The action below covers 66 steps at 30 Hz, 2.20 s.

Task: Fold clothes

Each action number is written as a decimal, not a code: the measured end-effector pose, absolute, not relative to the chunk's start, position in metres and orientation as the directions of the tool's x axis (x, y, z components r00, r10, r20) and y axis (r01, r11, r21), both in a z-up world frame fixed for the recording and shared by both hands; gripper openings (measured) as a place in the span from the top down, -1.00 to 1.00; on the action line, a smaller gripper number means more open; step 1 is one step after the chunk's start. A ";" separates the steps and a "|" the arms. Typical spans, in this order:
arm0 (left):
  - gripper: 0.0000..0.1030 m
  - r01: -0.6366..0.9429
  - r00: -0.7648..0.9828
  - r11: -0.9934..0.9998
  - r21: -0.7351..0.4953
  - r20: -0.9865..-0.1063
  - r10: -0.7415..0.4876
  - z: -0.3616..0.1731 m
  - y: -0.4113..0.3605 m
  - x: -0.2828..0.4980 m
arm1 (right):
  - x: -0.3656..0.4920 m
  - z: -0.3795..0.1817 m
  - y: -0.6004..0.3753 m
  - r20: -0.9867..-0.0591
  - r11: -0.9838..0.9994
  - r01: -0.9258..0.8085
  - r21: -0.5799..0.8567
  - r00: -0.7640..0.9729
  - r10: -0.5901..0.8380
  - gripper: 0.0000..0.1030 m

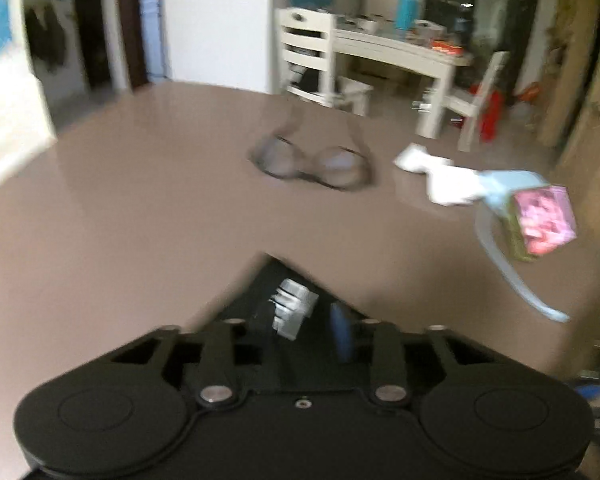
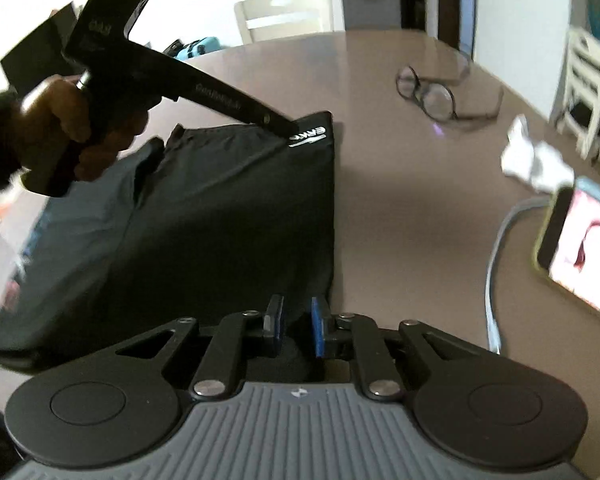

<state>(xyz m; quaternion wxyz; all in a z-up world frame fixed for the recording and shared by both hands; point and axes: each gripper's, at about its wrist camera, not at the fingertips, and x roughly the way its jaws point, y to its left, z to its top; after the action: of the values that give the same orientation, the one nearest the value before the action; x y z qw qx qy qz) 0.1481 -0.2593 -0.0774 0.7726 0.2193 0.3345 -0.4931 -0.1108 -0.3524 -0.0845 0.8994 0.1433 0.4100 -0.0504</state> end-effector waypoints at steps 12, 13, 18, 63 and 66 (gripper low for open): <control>-0.18 0.935 0.281 0.343 0.087 -0.771 -0.572 -0.100 -0.300 0.164 | -0.124 -0.095 -0.349 -0.753 0.935 0.209 0.288 0.653 0.086 0.37; -0.18 0.936 0.279 0.342 0.085 -0.774 -0.569 -0.103 -0.301 0.164 | -0.124 -0.095 -0.347 -0.752 0.939 0.205 0.278 0.655 0.080 0.37; -0.12 0.941 0.275 0.323 0.104 -0.790 -0.548 -0.113 -0.300 0.158 | -0.122 -0.094 -0.347 -0.756 0.946 0.200 0.256 0.652 0.066 0.43; -0.21 0.906 0.327 0.406 0.120 -0.808 -0.490 -0.113 -0.270 0.134 | -0.101 -0.088 -0.315 -0.750 0.986 0.026 0.164 0.653 0.107 0.43; -0.22 0.901 0.337 0.415 0.128 -0.808 -0.484 -0.112 -0.271 0.136 | -0.102 -0.089 -0.315 -0.756 0.986 0.031 0.164 0.647 0.106 0.43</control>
<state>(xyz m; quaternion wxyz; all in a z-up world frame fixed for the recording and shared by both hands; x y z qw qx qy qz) 0.1356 -0.2712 -0.1122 0.7630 0.2942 0.3543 -0.4536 -0.1021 -0.3153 -0.0891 0.9037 0.0814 0.4199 0.0206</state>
